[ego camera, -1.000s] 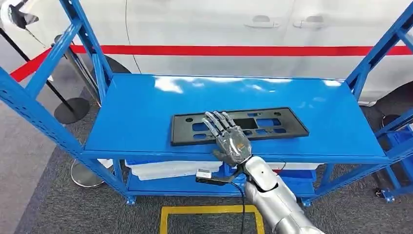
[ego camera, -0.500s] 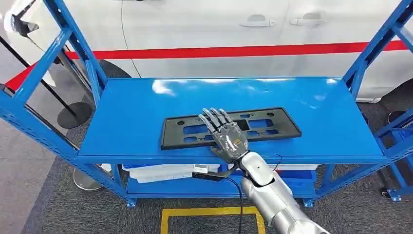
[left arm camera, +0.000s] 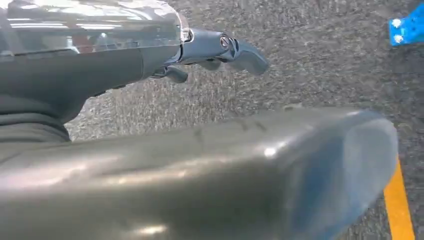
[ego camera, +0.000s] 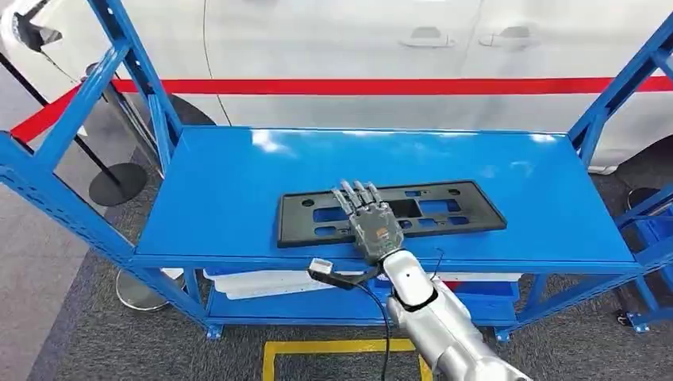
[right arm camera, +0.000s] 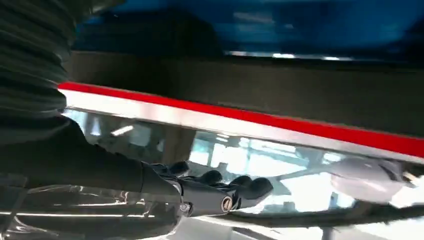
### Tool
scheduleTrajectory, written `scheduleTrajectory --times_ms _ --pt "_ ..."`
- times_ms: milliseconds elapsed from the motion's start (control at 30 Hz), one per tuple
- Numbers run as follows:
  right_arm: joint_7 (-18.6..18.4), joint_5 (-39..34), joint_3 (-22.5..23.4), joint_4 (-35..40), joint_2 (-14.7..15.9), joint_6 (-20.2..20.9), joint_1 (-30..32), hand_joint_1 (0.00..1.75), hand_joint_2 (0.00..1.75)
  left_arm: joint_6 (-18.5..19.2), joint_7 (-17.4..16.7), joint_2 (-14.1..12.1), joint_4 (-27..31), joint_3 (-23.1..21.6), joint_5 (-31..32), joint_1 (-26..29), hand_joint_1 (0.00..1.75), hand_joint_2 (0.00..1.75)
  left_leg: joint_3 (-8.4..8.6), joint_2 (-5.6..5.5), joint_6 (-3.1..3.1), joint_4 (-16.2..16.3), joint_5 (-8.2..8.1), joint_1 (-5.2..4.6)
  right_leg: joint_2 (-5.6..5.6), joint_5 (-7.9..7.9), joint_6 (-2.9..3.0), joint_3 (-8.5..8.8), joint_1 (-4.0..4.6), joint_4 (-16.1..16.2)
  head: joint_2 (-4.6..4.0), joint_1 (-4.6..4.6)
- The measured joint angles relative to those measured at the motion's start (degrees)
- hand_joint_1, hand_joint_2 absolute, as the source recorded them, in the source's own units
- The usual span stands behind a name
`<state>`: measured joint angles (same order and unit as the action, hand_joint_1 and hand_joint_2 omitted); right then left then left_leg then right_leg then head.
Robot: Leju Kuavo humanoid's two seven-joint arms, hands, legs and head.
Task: Take the parts from the cabinet and place them on the table.
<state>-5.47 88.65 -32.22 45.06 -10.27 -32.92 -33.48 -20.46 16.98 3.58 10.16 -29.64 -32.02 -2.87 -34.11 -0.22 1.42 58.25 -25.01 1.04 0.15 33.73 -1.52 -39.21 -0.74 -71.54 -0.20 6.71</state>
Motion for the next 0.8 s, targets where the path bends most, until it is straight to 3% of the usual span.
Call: scheduleTrajectory --times_ms 33,67,100,200,233,333,400,433,467,533,567,600,633,700,733,800 --pt "-1.6 0.0 -0.4 -1.3 0.0 0.2 -0.7 0.02 1.75 0.2 0.0 0.0 0.0 -0.2 0.2 0.0 0.0 0.0 0.01 0.0 0.04 0.0 -0.03 -0.01 -0.01 1.01 -0.13 -2.09 -0.02 -4.0 0.02 0.0" --pt "-2.6 0.0 -0.4 -2.2 0.0 0.5 -1.3 1.41 1.75 0.4 0.0 0.0 0.0 -0.4 0.2 0.0 0.0 0.0 0.07 0.0 0.03 0.0 -0.04 -0.01 -0.01 0.51 -0.15 -2.81 -0.04 -5.0 0.02 0.0" --pt "-3.7 0.0 -0.5 -3.3 0.0 0.8 -2.0 1.69 1.75 0.5 0.0 0.0 0.0 -0.7 0.2 0.0 0.0 0.0 0.16 -0.04 0.01 0.0 -0.06 -0.01 -0.03 -1.25 -0.08 -2.17 -0.06 -3.2 0.02 0.0" --pt "-5.2 0.0 -0.1 -5.7 0.0 1.3 -3.7 1.75 1.75 0.7 -0.2 0.0 0.0 -1.0 0.4 -0.1 0.0 0.0 0.55 -0.18 -0.28 0.0 -0.23 -0.01 -0.07 -8.23 0.83 4.56 0.06 10.9 0.02 0.0" --pt "-5.3 0.0 0.4 -6.3 0.0 1.5 -4.1 1.75 1.75 0.8 -0.4 0.0 0.0 -1.1 0.4 -0.2 0.0 0.0 0.44 -0.24 -0.61 0.2 -0.36 -0.43 -0.08 -7.62 1.08 5.43 0.5 13.0 0.02 0.0" --pt "-5.2 -0.1 2.1 -7.7 0.1 2.2 -4.5 1.75 1.75 0.9 -1.1 -0.1 0.0 -1.6 0.4 -0.1 0.0 0.0 0.43 -0.24 -1.63 -0.1 -0.15 -0.35 0.08 -7.87 1.48 5.08 0.71 12.9 0.02 0.0" --pt "-5.1 -0.2 3.1 -8.2 0.1 2.7 -4.6 1.75 1.75 0.9 -1.6 -0.3 0.0 -1.8 0.4 -0.2 0.0 0.0 0.33 -0.17 -2.3 0.4 -0.8 -0.19 -0.06 -8.46 2.34 5.53 0.05 13.9 0.02 0.0" --pt "-5.1 -0.2 3.3 -8.4 0.0 2.8 -4.7 1.75 1.75 0.9 -1.7 -0.3 0.0 -1.9 0.4 -0.2 0.0 0.0 -0.52 -0.13 -2.54 2.4 -2.31 -0.23 -0.03 -8.47 2.62 5.55 0.01 14.0 0.02 0.02" --pt "-4.8 -0.2 3.7 -8.6 0.1 2.8 -4.7 1.75 1.75 0.9 -2.0 -0.3 0.0 -2.0 0.4 -0.2 0.0 0.0 -2.27 -0.12 -2.72 6.2 -4.47 -0.16 -0.07 -8.45 2.95 5.51 0.07 14.0 0.02 0.02" --pt "-4.4 -0.2 4.2 -9.0 0.1 2.8 -4.4 1.75 1.75 1.0 -2.2 -0.3 -0.1 -2.1 0.4 -0.2 0.0 0.0 -6.53 -0.11 -3.12 15.3 -8.21 -0.11 -0.09 -8.37 3.08 5.49 0.24 13.9 0.02 0.02" --pt "-4.1 -0.2 4.6 -9.1 0.1 2.9 -4.1 1.75 1.75 1.0 -2.4 -0.3 -0.1 -2.1 0.4 -0.1 0.0 0.0 -7.59 -0.11 -3.21 17.5 -8.38 -0.1 -0.08 -8.35 3.11 5.52 0.28 13.9 0.02 0.02" --pt "-3.7 -0.2 4.9 -9.1 0.1 2.9 -4.0 1.75 1.75 1.0 -2.6 -0.3 -0.1 -2.1 0.4 -0.1 0.0 0.0 -7.21 -0.1 -3.24 16.6 -7.05 -0.09 -0.03 -8.28 3.1 5.59 0.29 13.9 0.02 0.02" --pt "-3.3 -0.2 5.2 -9.1 0.1 2.8 -3.9 1.75 1.75 1.0 -2.6 -0.3 -0.2 -2.1 0.3 -0.1 0.0 0.0 -5.77 -0.1 -3.24 13.5 -4.86 -0.08 0.04 -8.18 3.03 5.68 0.28 13.8 0.02 0.02" --pt "-2.9 -0.2 5.9 -9.1 0.0 2.7 -3.8 1.75 1.75 0.9 -2.6 -0.4 -0.2 -2.1 0.3 -0.2 0.0 0.0 -1.05 -0.09 -2.93 3.9 0.04 -0.05 0.09 -7.78 2.68 6.04 0.28 13.5 0.02 0.02" --pt "-2.5 -0.2 6.3 -9.0 0.0 2.7 -3.6 1.75 1.75 0.9 -2.6 -0.4 -0.2 -2.1 0.2 -0.2 0.0 0.0 0.26 -0.13 -2.6 1.3 -0.33 -0.3 0.06 -7.55 2.33 6.01 0.62 13.3 0.02 0.0" --pt "-1.5 -0.4 7.4 -7.7 0.0 2.8 -2.9 1.75 1.75 0.8 -2.5 -0.4 -0.2 -2.2 0.1 -0.3 0.0 0.0 0.58 -0.15 -1.82 0.3 -0.64 -0.42 0.05 -7.6 1.8 5.75 0.71 13.1 0.02 0.0"
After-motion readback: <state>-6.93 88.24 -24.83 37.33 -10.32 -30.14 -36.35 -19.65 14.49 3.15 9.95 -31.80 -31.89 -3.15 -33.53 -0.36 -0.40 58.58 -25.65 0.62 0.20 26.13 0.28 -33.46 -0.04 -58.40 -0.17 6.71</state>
